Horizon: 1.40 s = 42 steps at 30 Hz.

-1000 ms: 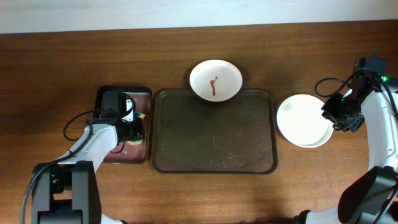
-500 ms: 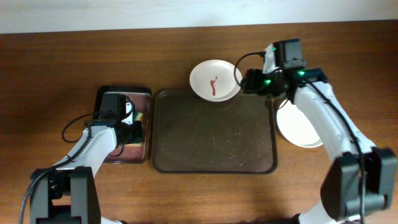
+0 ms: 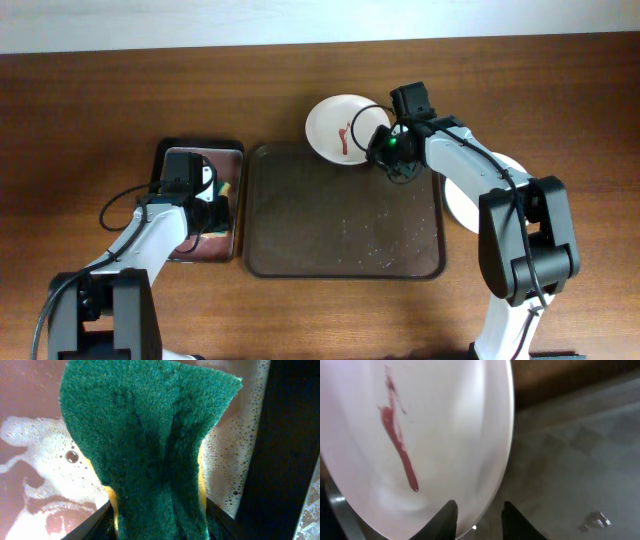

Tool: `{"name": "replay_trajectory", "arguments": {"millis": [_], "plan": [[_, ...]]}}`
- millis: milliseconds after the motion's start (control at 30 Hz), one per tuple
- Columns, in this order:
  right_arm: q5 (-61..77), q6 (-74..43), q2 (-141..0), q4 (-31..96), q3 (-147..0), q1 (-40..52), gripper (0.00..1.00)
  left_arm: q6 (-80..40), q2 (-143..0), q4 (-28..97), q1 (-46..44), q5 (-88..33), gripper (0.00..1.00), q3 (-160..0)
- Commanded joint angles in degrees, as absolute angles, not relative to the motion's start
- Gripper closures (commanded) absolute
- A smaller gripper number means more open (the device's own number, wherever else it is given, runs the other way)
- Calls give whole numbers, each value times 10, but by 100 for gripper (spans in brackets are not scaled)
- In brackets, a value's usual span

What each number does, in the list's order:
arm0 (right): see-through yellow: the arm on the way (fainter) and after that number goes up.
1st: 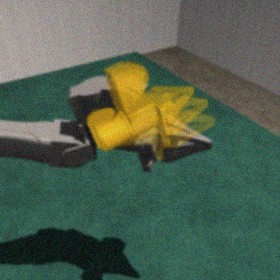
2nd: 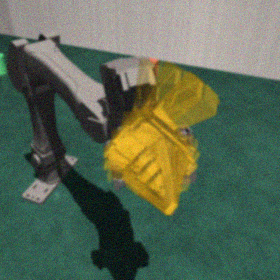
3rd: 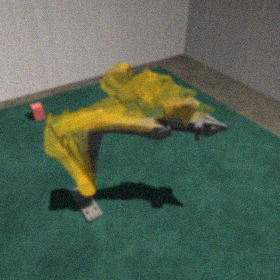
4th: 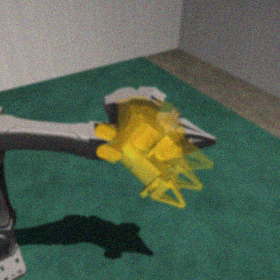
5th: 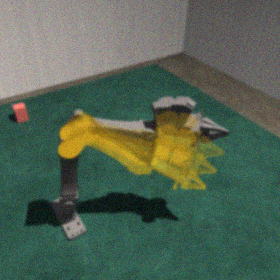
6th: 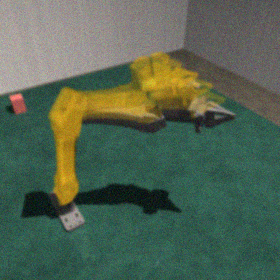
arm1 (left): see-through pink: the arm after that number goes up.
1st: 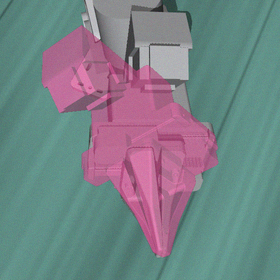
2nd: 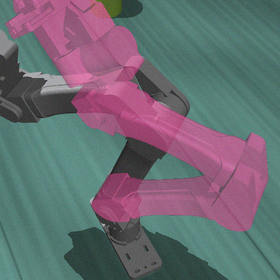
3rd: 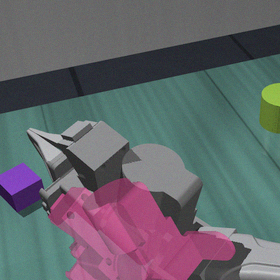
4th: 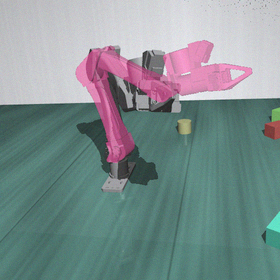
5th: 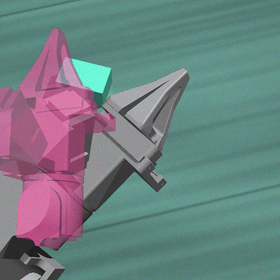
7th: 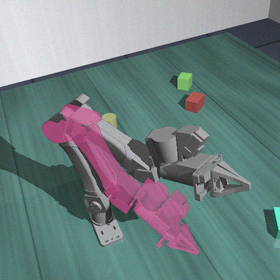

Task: Clean dirty plates on tray and stack at the side
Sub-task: 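Grasp the top plate rim with the right gripper and pull it forward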

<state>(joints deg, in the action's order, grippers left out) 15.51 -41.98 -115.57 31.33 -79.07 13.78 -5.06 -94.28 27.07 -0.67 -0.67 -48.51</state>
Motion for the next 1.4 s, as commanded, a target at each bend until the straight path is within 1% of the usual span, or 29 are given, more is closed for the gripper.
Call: {"name": "replay_trajectory", "arguments": {"millis": [0,33,133,200,267,300,333,367,433,567,600,633,667,700,767,900,933,967,1033,1067,1100,1133,1200,1233,1333,1367], "plan": [[141,-425,-1162,370,-798,143,77,-46,-938,275,-5,-7,49,-475],[141,-425,-1162,388,-798,143,78,-46,-938,275,-5,-7,49,-475],[144,-416,-1162,470,-798,145,85,-46,-938,275,-5,-7,48,-475],[144,-376,-1162,527,-798,157,90,-46,-938,275,-5,-7,47,-475],[143,-350,-1162,562,-798,178,90,-46,-938,275,-5,-7,47,-475],[144,-349,-1162,573,-798,195,88,-46,-938,275,-5,-7,47,-475],[152,-349,-1162,574,-798,213,79,-46,-938,275,-5,-7,47,-475],[163,-349,-1162,571,-798,228,56,-46,-938,275,-5,-7,46,-475],[163,-348,-1161,570,-799,223,53,-46,-938,275,-5,-7,46,-475],[159,-211,-1150,587,-848,158,51,-46,-938,275,-5,-7,46,-475],[159,-163,-1149,599,-873,143,49,-46,-938,275,-5,-7,46,-475],[159,-68,-1149,587,-901,126,41,-46,-938,275,-5,-7,45,-475],[159,-23,-1149,569,-902,123,38,-46,-938,275,-5,-7,46,-475],[159,57,-1151,534,-897,125,37,-46,-938,275,-5,-7,46,-475],[158,88,-1153,502,-885,131,38,-46,-938,275,-5,-7,45,-475],[158,91,-1183,458,-879,132,39,-46,-938,275,-5,-7,44,-475],[159,90,-1196,457,-879,132,41,-46,-938,275,-5,-7,44,-475],[159,87,-1212,460,-879,132,50,-46,-938,275,-5,-7,44,-475],[159,79,-1230,466,-879,132,60,-46,-938,275,-5,-7,44,-475],[161,68,-1232,470,-879,132,75,-46,-938,275,-5,-7,44,-475],[161,54,-1232,472,-879,132,84,-46,-938,275,-5,-7,43,-475],[161,37,-1232,478,-879,132,90,-46,-938,275,-5,-7,43,-475],[161,-18,-1232,516,-879,132,96,-46,-938,275,-5,-7,43,-475],[187,-77,-1232,557,-879,132,96,-46,-938,275,-5,-7,43,-475],[287,-101,-1232,622,-879,147,96,-46,-938,275,-5,-7,42,-475],[291,-126,-1232,635,-879,157,96,-46,-938,272,-5,-7,39,-475]]}}
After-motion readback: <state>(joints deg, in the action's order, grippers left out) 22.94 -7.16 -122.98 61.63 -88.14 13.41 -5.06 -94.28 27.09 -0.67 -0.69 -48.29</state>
